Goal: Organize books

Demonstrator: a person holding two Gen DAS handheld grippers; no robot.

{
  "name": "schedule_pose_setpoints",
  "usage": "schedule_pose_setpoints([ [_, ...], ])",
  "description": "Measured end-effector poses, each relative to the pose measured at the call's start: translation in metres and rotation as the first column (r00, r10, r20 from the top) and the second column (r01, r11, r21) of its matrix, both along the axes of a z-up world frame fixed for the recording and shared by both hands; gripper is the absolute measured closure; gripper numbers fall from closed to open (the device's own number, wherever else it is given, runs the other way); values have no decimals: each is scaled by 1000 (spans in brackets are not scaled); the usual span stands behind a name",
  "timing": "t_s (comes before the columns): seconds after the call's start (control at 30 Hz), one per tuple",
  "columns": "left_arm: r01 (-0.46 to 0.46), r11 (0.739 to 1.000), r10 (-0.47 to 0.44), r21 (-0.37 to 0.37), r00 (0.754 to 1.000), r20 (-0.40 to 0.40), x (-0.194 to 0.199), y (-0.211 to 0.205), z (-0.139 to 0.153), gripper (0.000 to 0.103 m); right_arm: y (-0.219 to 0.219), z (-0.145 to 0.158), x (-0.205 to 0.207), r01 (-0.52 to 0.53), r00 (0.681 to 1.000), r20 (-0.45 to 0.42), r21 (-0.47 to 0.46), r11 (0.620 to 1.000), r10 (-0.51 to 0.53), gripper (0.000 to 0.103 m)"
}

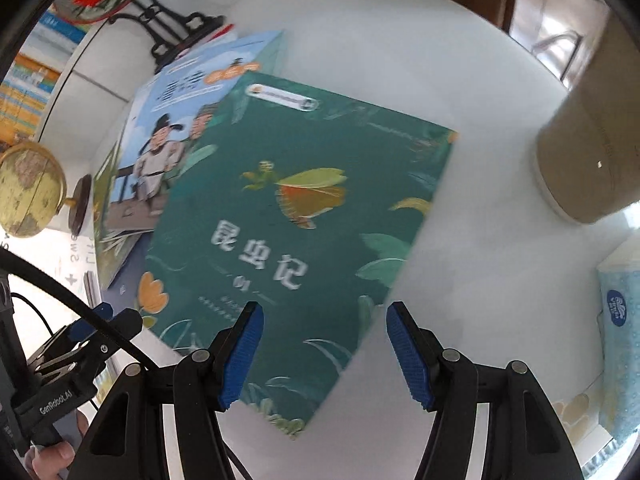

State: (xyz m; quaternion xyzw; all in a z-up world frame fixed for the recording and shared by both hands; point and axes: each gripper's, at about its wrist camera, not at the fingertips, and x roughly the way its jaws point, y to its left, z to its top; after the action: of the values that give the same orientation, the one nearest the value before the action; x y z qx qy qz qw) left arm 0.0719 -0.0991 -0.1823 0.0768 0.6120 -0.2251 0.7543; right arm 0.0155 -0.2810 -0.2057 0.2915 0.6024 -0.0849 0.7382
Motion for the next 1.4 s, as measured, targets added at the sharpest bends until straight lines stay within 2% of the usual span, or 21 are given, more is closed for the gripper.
schedule_pose_setpoints([
  [0.03, 10, 1000, -10, -1, 1000, -2, 0, -4, -1, 24, -2, -4, -1, 11, 1000, -10, 12, 1000, -11, 39],
  [0.2, -22, 998, 23, 59, 1000, -18, 8, -21, -9, 28, -6, -2, 0, 16, 1000, 18, 18, 1000, -16, 33],
  [0.3, -13, 999, 15, 36, 998, -54, 9, -31, -14, 39, -3, -2, 3, 0, 1000, 27, 28, 1000, -1, 24],
  [0.33, 6, 999, -4, 36, 999, -54, 8, -34, -15, 48, -1, -1, 5, -9, 999, 35, 37, 999, 7, 21],
  [0.4, 39, 997, -37, 62, 999, -30, 2, -43, -16, 54, 2, -3, 8, -23, 998, 54, 53, 998, 20, 19],
  [0.5, 56, 994, -58, 90, 998, 16, -7, -45, -16, 60, 6, -7, 12, -52, 996, 77, 62, 997, 47, 1],
  [0.57, 40, 996, -41, 79, 999, 11, -13, -39, -15, 62, 11, -7, 17, -60, 994, 90, 32, 998, 57, 0],
  [0.63, 10, 997, -11, 73, 1000, 2, -17, -26, -17, 63, 17, -8, 26, -98, 989, 109, 11, 995, 96, 0],
  [0.73, -55, 997, 56, 52, 998, -24, -20, 3, -17, 63, 25, -9, 41, -164, 978, 141, 49, 985, 155, 0],
  [0.83, -110, 993, 112, 42, 993, -39, -22, 26, -18, 63, 46, -9, 60, -271, 953, 154, 62, 960, 260, 0],
  [0.93, -159, 986, 161, 45, 985, -60, -23, 43, -21, 63, 78, -4, 80, -380, 912, 179, 29, 924, 370, 0],
  [1.0, -195, 980, 197, 34, 977, -78, -21, 58, -23, 63, 99, 2, 93, -464, 868, 210, 15, 886, 450, 0],
  [1.07, -231, 972, 233, 34, 970, -72, -15, 63, -22, 63, 111, 6, 101, -506, 839, 233, 0, 863, 492, 0],
  [1.13, -265, 964, 267, 38, 961, -67, -5, 72, -20, 63, 114, 8, 104, -527, 823, 244, -6, 850, 512, 0],
  [1.23, -296, 955, 292, -16, 950, -111, 11, 81, -22, 62, 103, 4, 94, -508, 839, 237, 16, 861, 490, 0],
  [1.33, -308, 951, 302, -32, 946, -118, 20, 81, -24, 55, 80, -3, 82, -445, 876, 237, 63, 893, 420, 0],
  [1.4, -301, 952, 294, -46, 948, -125, 25, 80, -26, 52, 72, -4, 81, -417, 891, 248, 117, 902, 380, 0],
])
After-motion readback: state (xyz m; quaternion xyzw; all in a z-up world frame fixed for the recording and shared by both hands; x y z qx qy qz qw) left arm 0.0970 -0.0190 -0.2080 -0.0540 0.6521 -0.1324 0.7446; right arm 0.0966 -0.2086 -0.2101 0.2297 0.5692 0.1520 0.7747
